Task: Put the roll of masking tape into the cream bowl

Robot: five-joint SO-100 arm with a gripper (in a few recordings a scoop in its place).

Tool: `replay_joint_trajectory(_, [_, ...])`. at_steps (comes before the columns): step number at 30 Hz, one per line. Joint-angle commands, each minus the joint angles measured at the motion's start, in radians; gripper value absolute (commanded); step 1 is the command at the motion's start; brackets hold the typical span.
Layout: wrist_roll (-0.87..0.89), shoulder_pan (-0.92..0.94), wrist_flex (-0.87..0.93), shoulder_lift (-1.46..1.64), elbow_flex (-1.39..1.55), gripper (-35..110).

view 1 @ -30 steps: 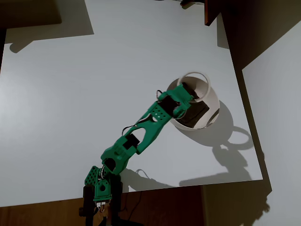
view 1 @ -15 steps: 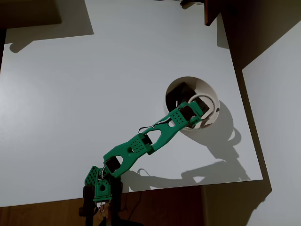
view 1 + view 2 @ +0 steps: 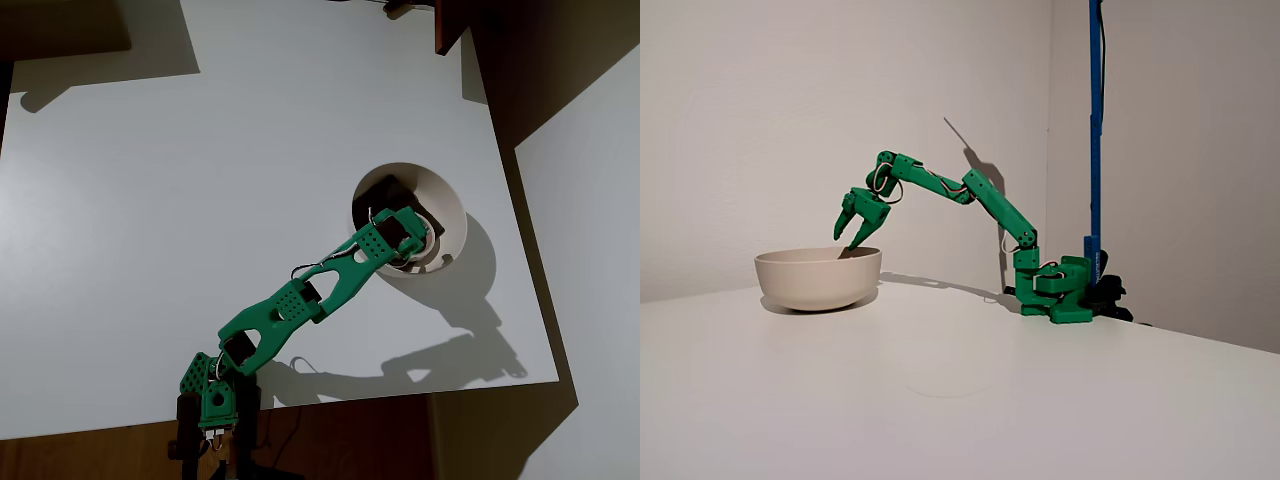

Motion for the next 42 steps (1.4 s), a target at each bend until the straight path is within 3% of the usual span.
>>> replay_joint_trajectory(1, [0.031, -0.009, 0.014, 0.127, -0.067, -8])
replay_joint_trajectory(9, [0.091, -0.143, 0.095, 0.370, -0.067, -8])
replay_joint_trajectory(23, [0.003, -0.676, 0.497, 0.767, -0.051, -8])
replay_joint_trajectory(33, [-0.052, -0.963, 0.474, 1.150, 0.356, -8])
replay_joint_trajectory(42, [-0.121, -1.071, 0.189, 1.603, 1.134, -8])
